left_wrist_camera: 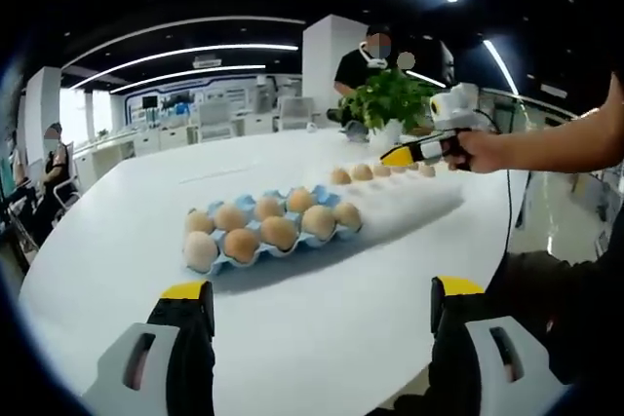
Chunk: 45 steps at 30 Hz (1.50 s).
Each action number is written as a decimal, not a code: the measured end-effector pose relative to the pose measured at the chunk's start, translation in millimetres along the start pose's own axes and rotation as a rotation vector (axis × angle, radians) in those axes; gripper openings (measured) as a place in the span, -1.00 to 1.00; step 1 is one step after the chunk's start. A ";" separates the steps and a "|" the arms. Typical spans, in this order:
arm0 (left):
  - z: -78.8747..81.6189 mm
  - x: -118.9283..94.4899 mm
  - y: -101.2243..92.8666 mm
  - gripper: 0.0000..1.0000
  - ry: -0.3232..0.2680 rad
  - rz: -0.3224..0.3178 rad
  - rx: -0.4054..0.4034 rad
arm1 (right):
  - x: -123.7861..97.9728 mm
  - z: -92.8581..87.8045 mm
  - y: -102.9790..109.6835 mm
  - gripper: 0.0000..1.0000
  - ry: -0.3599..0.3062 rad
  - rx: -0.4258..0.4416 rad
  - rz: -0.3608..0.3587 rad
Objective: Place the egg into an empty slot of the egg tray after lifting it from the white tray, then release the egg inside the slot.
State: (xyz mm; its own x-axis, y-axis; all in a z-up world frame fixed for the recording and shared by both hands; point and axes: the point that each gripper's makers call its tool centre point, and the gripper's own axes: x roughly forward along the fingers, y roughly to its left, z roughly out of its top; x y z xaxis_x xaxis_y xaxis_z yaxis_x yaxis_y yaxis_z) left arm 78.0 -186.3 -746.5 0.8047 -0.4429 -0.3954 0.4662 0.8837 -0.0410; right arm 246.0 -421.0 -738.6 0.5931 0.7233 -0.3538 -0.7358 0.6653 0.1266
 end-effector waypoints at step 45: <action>-2.4 2.8 2.9 1.00 0.031 -0.006 -0.021 | -76.7 -58.5 -111.1 -0.46 0.133 0.062 -0.335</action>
State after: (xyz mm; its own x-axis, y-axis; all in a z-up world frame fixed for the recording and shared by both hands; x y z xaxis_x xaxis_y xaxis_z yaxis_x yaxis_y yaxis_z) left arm 80.7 -184.5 -749.9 0.7900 -0.4437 -0.4232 0.4628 0.8842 -0.0630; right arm 263.2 -561.2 -779.8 0.7474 0.4352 -0.5019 -0.4838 0.8744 0.0377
